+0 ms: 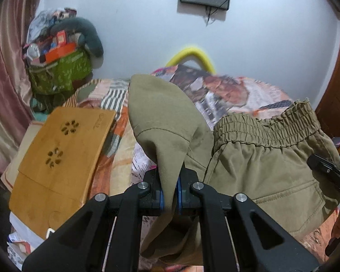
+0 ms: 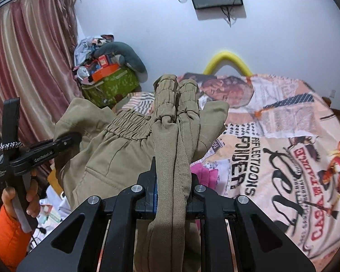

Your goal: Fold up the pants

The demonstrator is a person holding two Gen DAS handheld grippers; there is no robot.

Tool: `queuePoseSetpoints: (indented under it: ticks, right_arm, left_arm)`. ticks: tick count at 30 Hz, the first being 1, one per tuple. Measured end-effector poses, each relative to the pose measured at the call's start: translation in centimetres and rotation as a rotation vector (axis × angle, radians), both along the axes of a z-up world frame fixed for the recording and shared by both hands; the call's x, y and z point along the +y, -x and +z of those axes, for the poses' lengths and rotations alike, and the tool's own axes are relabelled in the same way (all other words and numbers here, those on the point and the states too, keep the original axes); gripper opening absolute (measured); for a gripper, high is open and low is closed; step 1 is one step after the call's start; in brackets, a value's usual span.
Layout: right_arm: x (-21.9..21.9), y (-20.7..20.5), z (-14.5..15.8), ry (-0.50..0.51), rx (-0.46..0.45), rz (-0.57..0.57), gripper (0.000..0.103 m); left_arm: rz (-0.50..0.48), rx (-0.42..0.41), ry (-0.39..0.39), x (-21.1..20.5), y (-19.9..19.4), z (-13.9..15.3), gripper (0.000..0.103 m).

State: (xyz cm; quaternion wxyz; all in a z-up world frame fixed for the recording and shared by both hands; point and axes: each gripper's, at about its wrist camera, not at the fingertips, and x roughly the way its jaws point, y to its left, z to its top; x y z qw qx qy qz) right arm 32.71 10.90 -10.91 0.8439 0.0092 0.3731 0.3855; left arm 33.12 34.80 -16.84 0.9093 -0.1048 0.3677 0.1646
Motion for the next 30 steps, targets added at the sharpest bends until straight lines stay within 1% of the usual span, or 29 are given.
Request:
queuePoseSetpoints:
  ticks: [1,3,4,5,7,10,11,13,14,16,18,19,21,23,24,25,26,28,30]
  right_arm:
    - [0.3,-0.4,-0.7,0.002,0.007,0.003,0.012]
    - [1.0,-1.2,-2.1,0.016,0.019,0.003,0.012]
    - [1.3,-1.6,-2.9,0.024,0.028,0.003,0.012]
    - [1.5,-2.1,-3.9,0.032,0.042,0.002,0.012]
    - [1.7,-2.8,-5.5,0.045,0.071,-0.003,0.012]
    - [1.5,-3.8,-8.4,0.070,0.137,-0.011,0.012]
    - [1.5,-3.9,-9.1,0.084,0.148,-0.011,0.012]
    - [1.4,-3.9,-10.4,0.126,0.162,-0.010,0.012]
    - [1.2,-3.8,-11.0,0.143,0.168,-0.009,0.013]
    - [0.7,-3.7,-11.3,0.141,0.174,-0.012,0.015]
    - [0.0,-3.5,-11.0,0.132,0.191,-0.015,0.020]
    - [-0.2,-3.6,-10.9,0.137,0.191,-0.019,0.023]
    - [-0.7,-3.1,-10.5,0.164,0.186,-0.029,0.024]
    - [-0.9,-2.9,-10.3,0.194,0.179,-0.030,0.029]
    - [-1.2,-2.3,-9.9,0.209,0.172,-0.027,0.030]
    - [-1.4,-2.2,-9.8,0.217,0.167,-0.026,0.034]
    - [-1.6,-1.8,-9.7,0.227,0.160,-0.026,0.040]
    - [-2.2,-0.9,-9.2,0.245,0.145,-0.022,0.047]
    - [-2.6,-0.3,-8.7,0.254,0.134,-0.016,0.048]
  left_arm:
    - [0.012,0.020,0.013,0.6,-0.9,-1.5,0.008]
    - [0.017,0.045,0.026,1.2,-2.1,-3.4,0.008]
    - [0.018,0.065,0.034,1.5,-3.0,-4.9,0.008]
    - [0.017,0.076,0.038,1.6,-3.4,-5.6,0.008]
    - [0.010,0.112,0.046,1.9,-4.7,-8.0,0.008]
    - [0.002,0.164,0.077,2.0,-5.9,-11.2,0.008]
    - [-0.002,0.183,0.090,2.1,-6.2,-12.3,0.008]
    - [-0.005,0.210,0.091,2.0,-6.4,-13.8,0.012]
    - [-0.003,0.215,0.087,2.0,-6.4,-14.1,0.013]
    - [0.018,0.218,0.075,2.3,-6.0,-14.8,0.029]
    - [0.056,0.217,0.087,3.1,-5.4,-15.0,0.036]
    - [0.072,0.219,0.101,3.7,-5.0,-15.1,0.038]
    - [0.087,0.244,0.118,4.3,-4.7,-15.5,0.040]
    - [0.088,0.280,0.130,4.7,-4.2,-16.1,0.041]
    - [0.085,0.290,0.126,4.7,-4.0,-16.2,0.044]
    - [0.077,0.305,0.111,4.5,-3.6,-16.2,0.048]
    - [0.068,0.317,0.091,4.2,-3.3,-16.2,0.050]
    - [0.043,0.352,0.030,3.3,-2.4,-16.0,0.052]
    - [0.029,0.371,-0.006,2.6,-1.5,-15.6,0.052]
